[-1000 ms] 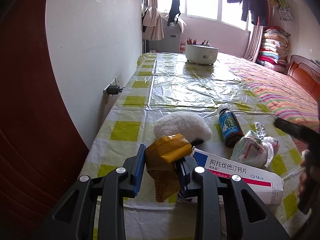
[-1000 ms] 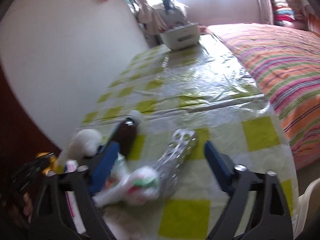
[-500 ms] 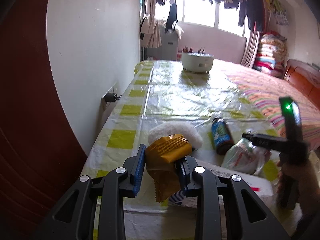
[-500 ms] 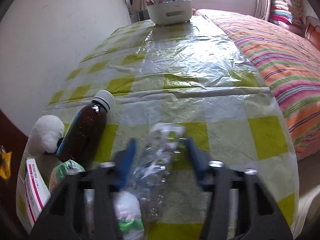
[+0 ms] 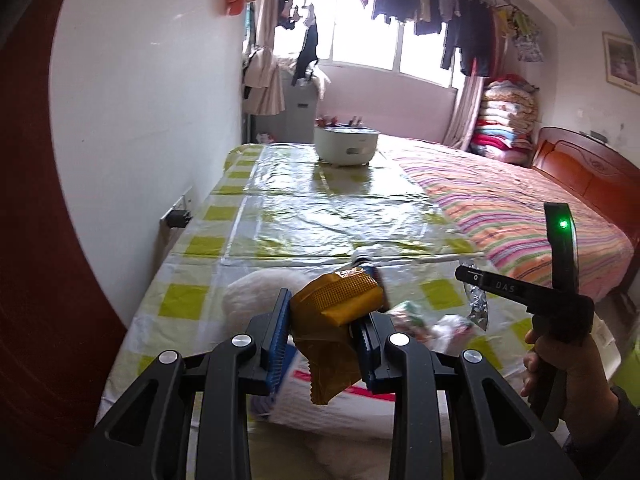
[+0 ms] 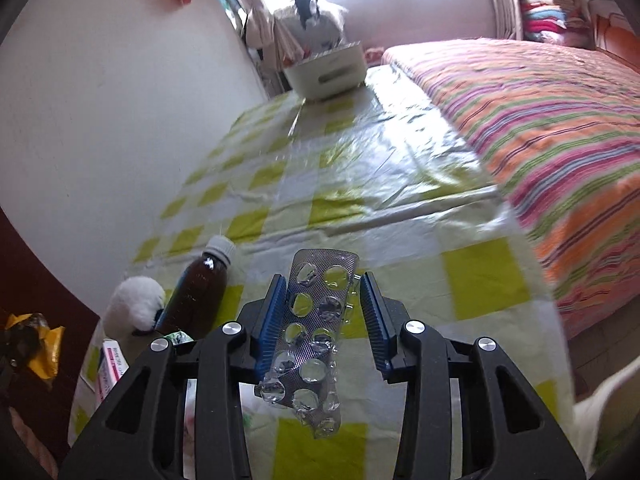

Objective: Collect trash
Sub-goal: 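Open the right gripper over the cream bin while the left tool carries the packet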

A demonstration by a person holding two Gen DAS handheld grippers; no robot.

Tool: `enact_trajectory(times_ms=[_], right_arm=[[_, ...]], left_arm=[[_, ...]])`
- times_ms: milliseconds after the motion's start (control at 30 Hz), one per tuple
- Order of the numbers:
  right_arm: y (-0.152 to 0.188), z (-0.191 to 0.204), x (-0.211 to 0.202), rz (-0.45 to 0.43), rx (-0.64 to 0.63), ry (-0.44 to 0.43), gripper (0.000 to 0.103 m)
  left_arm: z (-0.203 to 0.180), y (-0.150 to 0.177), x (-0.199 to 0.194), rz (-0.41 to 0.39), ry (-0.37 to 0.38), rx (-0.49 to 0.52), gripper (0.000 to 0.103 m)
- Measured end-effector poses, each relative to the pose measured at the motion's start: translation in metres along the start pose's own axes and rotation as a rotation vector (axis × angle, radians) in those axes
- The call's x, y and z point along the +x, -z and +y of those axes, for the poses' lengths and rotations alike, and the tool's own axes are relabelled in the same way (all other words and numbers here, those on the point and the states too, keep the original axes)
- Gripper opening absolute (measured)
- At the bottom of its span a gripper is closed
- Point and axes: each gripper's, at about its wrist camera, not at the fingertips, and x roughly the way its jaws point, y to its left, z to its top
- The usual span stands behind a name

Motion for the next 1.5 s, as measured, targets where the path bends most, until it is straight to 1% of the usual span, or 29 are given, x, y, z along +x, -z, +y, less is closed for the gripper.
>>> enact_trajectory(times_ms=[133,333,500,733,867,1033,1200,1400,1500], right_arm=[[0.003,-0.02,-0.024,-0.025,0.028,-0.02,0.037],[0.005,-0.054,-0.061,-0.069,0.057,-0.013,0.037],[0.005,-0.077,-0.092,-0.121,0.037,0.032,0.037],[0.015,-0.112,-0.126,-0.17,0.096,0.051,0.038],[0.017,-0.126,-0.152,-0.227,0.087,0.104,0.038],[0.027,-0.143,-0.177,-0.274,0.102,0.141,0.038],[0.046,-0.16,-0.194,-0.298,0.135,0.164,0.039],[0.06,-0.187,-0.205,-0.305,0.21,0.171,0.04],[0.063,-0.195,-0.208,-0.309,0.243,0.161,0.04]], left_arm=[[-0.018,-0.001,0.003,0.003,0.03,0.018,0.029],[-0.048,-0.002,0.007,0.014,0.082,0.053,0.029],[-0.083,-0.001,0.01,0.025,0.14,0.082,0.029],[-0.138,0.002,0.015,0.044,0.218,0.133,0.029],[-0.17,0.007,0.016,0.057,0.261,0.171,0.029],[-0.203,0.011,0.015,0.069,0.314,0.212,0.029],[-0.233,0.016,0.012,0.084,0.373,0.227,0.029],[-0.256,0.021,0.013,0.101,0.408,0.245,0.029],[-0.265,0.025,0.018,0.118,0.427,0.246,0.029]])
